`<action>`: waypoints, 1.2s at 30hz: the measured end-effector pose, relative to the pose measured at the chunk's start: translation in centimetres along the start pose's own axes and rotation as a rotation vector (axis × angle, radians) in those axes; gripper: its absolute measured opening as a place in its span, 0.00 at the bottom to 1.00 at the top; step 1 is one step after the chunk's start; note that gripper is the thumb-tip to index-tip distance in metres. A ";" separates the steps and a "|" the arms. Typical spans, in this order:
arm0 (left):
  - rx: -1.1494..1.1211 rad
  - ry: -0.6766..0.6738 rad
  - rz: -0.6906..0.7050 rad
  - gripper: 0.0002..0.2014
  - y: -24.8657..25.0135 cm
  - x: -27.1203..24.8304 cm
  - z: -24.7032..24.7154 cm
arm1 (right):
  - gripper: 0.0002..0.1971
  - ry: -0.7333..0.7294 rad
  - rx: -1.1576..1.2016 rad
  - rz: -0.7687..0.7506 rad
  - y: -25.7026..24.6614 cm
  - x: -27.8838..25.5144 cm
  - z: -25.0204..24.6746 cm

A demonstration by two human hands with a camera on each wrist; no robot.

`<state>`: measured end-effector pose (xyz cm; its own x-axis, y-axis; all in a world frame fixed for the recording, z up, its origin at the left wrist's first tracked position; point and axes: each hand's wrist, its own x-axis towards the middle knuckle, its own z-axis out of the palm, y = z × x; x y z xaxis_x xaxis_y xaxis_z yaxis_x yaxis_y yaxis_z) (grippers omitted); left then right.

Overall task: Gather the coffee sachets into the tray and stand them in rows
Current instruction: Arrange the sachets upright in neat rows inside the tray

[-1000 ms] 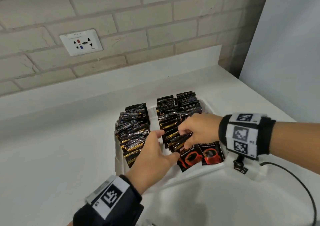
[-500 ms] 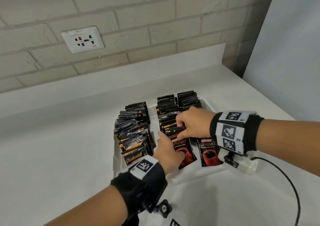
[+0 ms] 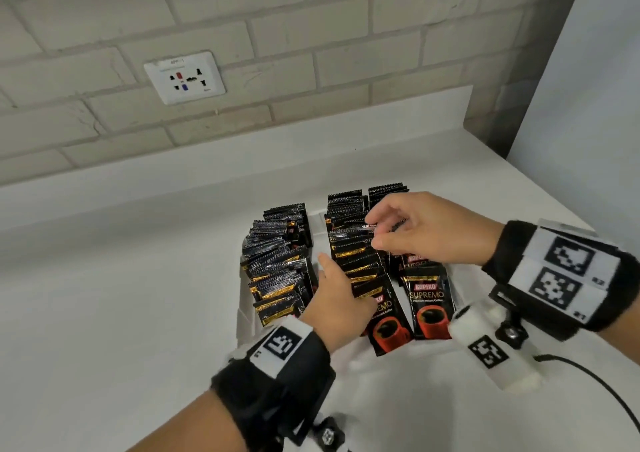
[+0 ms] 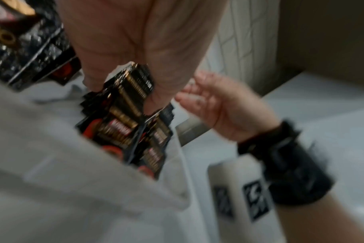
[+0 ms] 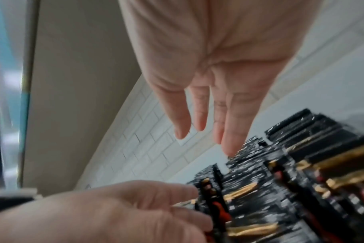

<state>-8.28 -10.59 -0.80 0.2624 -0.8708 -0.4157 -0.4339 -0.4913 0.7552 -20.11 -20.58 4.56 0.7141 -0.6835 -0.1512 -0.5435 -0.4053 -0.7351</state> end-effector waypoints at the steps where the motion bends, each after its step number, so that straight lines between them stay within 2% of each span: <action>1: -0.044 -0.010 0.022 0.32 0.3 -1.1 -1.0 | 0.11 -0.002 0.057 -0.005 -0.4 -0.5 0.0; 3: -0.131 0.042 0.066 0.35 0.2 -3.2 -3.2 | 0.12 -0.033 0.182 0.003 -1.1 -1.5 0.4; 4: -0.197 0.114 0.086 0.36 -0.4 -4.0 -4.5 | 0.13 -0.059 0.244 0.015 -1.4 -1.9 0.9; 8: -0.491 0.444 0.111 0.29 -3.6 -3.9 -8.7 | 0.22 -0.161 0.489 0.057 -2.7 -2.2 3.6; 10: -0.586 0.505 0.099 0.25 -5.1 -2.8 -9.6 | 0.27 -0.181 0.613 0.090 -3.6 -1.4 5.0; 13: -0.563 0.542 0.113 0.27 -6.0 -0.7 -9.9 | 0.31 -0.154 0.714 0.134 -5.0 0.3 6.9; 19: -0.440 0.494 0.146 0.32 -5.1 2.0 -9.5 | 0.37 -0.009 0.693 0.202 -5.9 4.5 10.2; 25: -0.458 0.459 0.139 0.34 -4.5 3.5 -9.3 | 0.40 0.090 0.581 0.273 -5.9 6.7 11.3; 30: -0.606 0.432 0.101 0.20 -4.4 3.8 -8.9 | 0.38 0.136 0.541 0.302 -5.9 7.9 11.5; 31: -0.640 0.421 0.099 0.21 -4.6 3.9 -8.9 | 0.38 0.150 0.542 0.308 -5.8 8.1 11.5; 34: -0.767 0.344 0.078 0.34 -5.3 4.3 -9.2 | 0.36 0.177 0.561 0.308 -5.6 8.5 11.4; 36: -0.836 0.276 0.057 0.35 -5.5 4.5 -9.3 | 0.35 0.173 0.592 0.317 -5.6 8.6 11.3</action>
<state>3.29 -11.62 -2.05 0.5056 -0.8049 -0.3106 0.2916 -0.1794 0.9396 -5.96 -17.37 -0.09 0.4531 -0.8213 -0.3467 -0.3468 0.1959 -0.9172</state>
